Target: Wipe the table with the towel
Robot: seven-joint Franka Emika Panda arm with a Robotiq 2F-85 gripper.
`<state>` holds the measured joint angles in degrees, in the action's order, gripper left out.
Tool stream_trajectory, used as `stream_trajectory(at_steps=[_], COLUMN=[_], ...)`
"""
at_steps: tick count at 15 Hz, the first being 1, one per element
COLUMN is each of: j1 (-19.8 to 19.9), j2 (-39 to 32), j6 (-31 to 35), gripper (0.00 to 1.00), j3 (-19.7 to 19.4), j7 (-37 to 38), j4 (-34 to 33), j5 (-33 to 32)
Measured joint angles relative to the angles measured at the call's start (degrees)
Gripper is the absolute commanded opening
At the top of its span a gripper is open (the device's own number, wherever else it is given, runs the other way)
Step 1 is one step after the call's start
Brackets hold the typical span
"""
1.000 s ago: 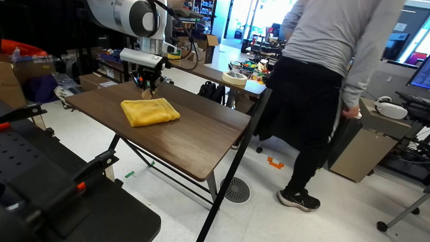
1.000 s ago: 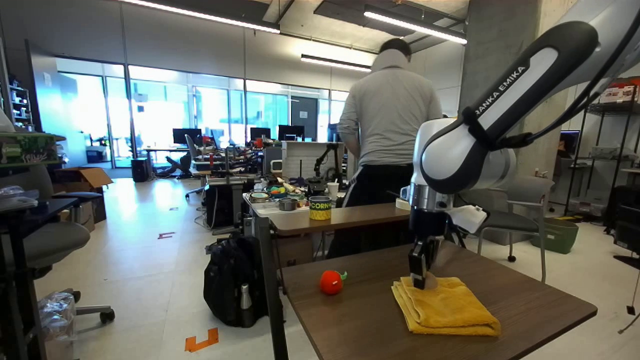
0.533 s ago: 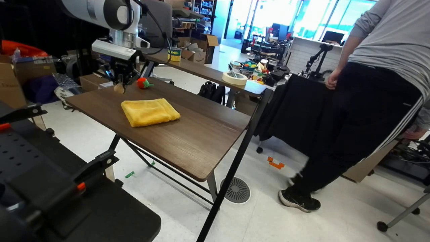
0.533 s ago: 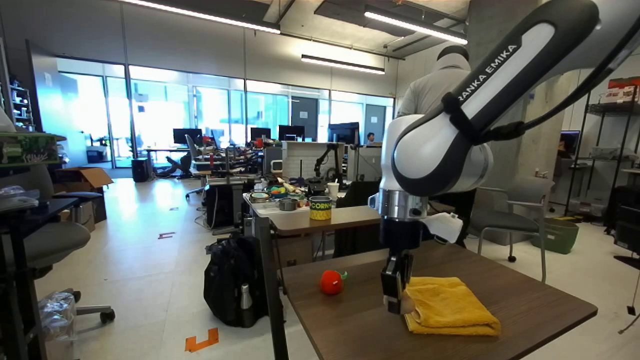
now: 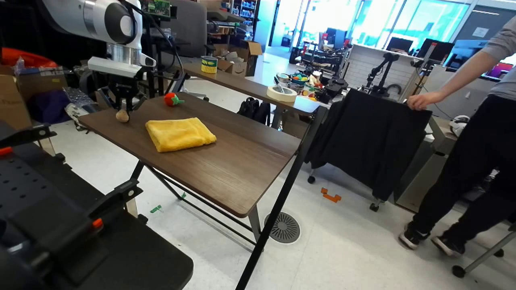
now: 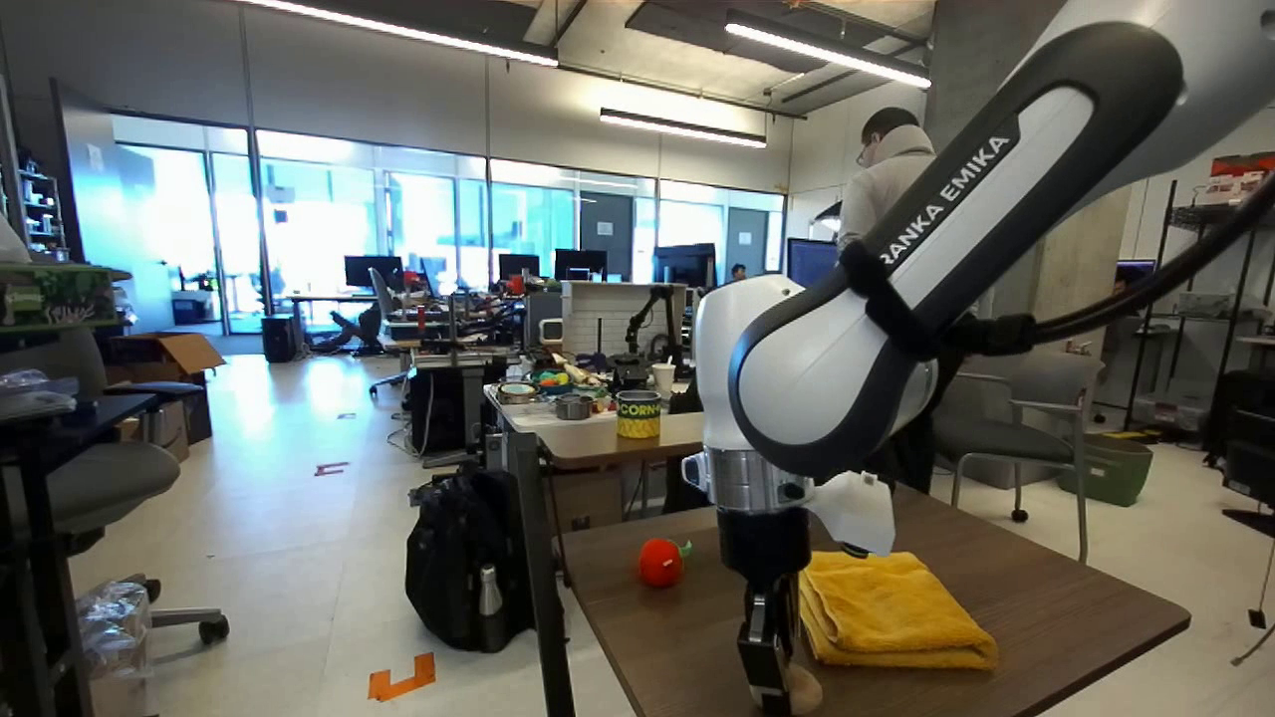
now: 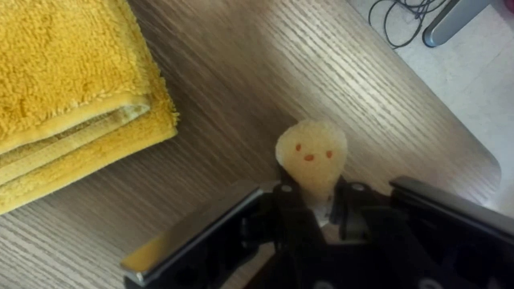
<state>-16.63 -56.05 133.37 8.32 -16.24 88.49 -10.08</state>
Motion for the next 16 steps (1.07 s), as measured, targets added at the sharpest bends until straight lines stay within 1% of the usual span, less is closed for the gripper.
stream_trajectory(at_steps=[1,2,6,7,10,11,13,16], j1=[-0.36,-0.74,-1.74,-1.73,-0.97,-0.35,1.57,5.46], j2=[-0.18,-0.23,-0.25,-0.09,2.16,3.53,6.94,11.19], j6=[-0.5,-0.8,-0.99,-0.96,-0.16,0.64,2.1,2.53], gripper=[0.24,0.26,0.61,0.71,0.97,1.0,1.0,1.0], j3=[-0.22,-0.5,-1.06,-1.22,-1.52,-1.51,-1.51,-2.26], j7=[0.33,0.73,1.17,1.17,1.09,1.08,1.07,1.07], j4=[-0.46,-0.65,-0.76,-0.75,0.18,0.95,3.0,6.6], j5=[-0.59,-1.32,-4.04,-4.57,-5.06,-5.06,-5.03,-5.03])
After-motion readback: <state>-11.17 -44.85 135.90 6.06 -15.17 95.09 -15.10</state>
